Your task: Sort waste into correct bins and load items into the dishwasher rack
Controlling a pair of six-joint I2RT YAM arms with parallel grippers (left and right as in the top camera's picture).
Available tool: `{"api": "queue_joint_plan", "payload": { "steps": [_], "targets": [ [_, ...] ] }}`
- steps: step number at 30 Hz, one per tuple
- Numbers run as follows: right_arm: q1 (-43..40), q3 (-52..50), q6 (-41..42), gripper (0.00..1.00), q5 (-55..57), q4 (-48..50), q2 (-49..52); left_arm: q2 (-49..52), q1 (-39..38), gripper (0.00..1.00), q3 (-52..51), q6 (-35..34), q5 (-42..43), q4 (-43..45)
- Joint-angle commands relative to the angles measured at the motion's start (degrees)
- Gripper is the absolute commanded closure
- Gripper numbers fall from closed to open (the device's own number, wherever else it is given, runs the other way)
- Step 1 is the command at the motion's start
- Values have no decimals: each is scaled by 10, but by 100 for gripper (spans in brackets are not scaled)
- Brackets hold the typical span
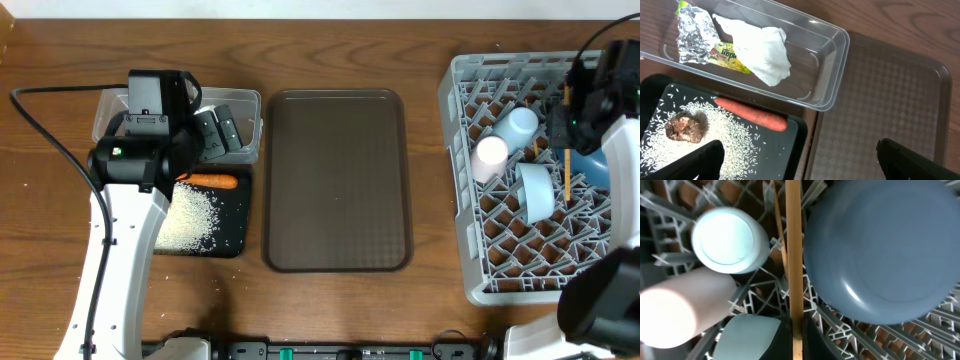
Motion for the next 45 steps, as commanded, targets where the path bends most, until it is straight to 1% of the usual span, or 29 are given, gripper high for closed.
{"api": "queue_joint_plan", "payload": {
  "steps": [1, 3, 4, 7, 8, 10, 13, 16, 18, 20, 22, 24, 25, 26, 27, 29, 30, 33, 39, 45],
  "targets": [
    [-6, 1, -28, 99, 37, 3, 30, 2, 3, 2, 6, 6, -1, -2],
    [-6, 1, -28, 99, 39, 8, 43, 2, 3, 2, 6, 6, -1, -2],
    [-6, 1, -26, 93, 38, 10, 47, 2, 3, 2, 6, 6, -1, -1],
    [-5, 1, -19, 38, 36, 13, 48, 2, 3, 2, 6, 6, -1, -1],
    [-4, 2, -16, 34, 36, 14, 47, 2, 3, 2, 6, 6, -1, -2],
    [0, 4, -13, 28, 31, 14, 46, 2, 3, 2, 6, 6, -1, -1],
    [11, 11, 4, 29, -14, 12, 40, 2, 3, 2, 6, 6, -1, -1],
    [33, 22, 24, 34, -95, 12, 28, 2, 3, 2, 6, 6, -1, -2],
    [56, 33, 28, 34, -157, 12, 17, 2, 3, 2, 6, 6, -1, -1],
    [77, 38, 28, 34, -194, 14, 8, 2, 3, 2, 6, 6, -1, -1],
    [103, 38, 34, 34, -216, 17, -1, 2, 3, 2, 6, 6, -1, -2],
    [126, 38, 39, 39, -210, 11, -3, 2, 3, 2, 6, 6, -1, -2],
    [140, 38, 40, 46, -208, 6, -2, 2, 3, 2, 6, 6, -1, -2],
    [145, 37, 44, 50, -208, 4, -2, 2, 3, 2, 6, 6, -1, -1],
    [155, 35, 52, 63, -206, -2, -2, 2, 3, 2, 6, 6, -1, -2],
    [164, 33, 66, 95, -177, -13, -2, 2, 3, 2, 6, 6, -1, -2],
    [165, 33, 85, 99, -142, -21, -2, 2, 3, 2, 6, 6, -1, -1],
    [155, 33, 137, 99, -72, -47, -2, 2, 3, 2, 6, 6, -1, -2],
    [96, 31, 168, 99, -71, -101, -2, 2, 3, 2, 6, 6, -1, -2],
    [50, 5, 153, 99, -71, -94, 0, 2, 3, 2, 6, 6, -1, -2]
  ]
}}
